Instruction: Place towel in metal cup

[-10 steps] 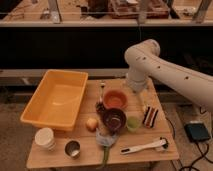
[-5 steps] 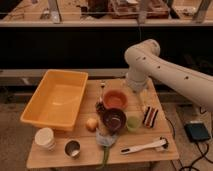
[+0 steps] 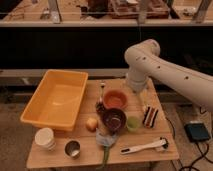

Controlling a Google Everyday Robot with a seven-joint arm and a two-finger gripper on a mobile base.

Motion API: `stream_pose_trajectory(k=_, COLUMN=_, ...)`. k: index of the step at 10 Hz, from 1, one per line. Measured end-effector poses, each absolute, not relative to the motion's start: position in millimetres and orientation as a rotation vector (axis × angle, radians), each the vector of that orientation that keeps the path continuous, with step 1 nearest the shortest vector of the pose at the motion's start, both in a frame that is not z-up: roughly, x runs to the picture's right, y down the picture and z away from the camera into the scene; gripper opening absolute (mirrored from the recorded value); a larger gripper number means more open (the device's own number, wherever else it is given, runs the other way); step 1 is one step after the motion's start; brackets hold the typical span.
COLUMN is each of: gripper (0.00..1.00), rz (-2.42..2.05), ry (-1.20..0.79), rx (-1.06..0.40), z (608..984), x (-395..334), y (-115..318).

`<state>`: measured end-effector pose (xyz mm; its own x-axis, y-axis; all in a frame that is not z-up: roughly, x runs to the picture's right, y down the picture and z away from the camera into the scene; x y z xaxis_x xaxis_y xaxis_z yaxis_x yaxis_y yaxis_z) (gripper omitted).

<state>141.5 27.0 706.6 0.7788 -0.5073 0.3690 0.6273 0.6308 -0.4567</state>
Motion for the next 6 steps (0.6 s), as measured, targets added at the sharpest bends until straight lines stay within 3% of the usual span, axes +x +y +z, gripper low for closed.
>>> stream_pose_trajectory(k=3, gripper=0.80, rz=-0.659, ry=-0.217, rx=-0.595, z=706, x=140, y=29)
stream_pose_trajectory(k=6, gripper=0.80, rz=-0.753, ry=-0.267, rx=-0.532, z=690, x=113, y=57)
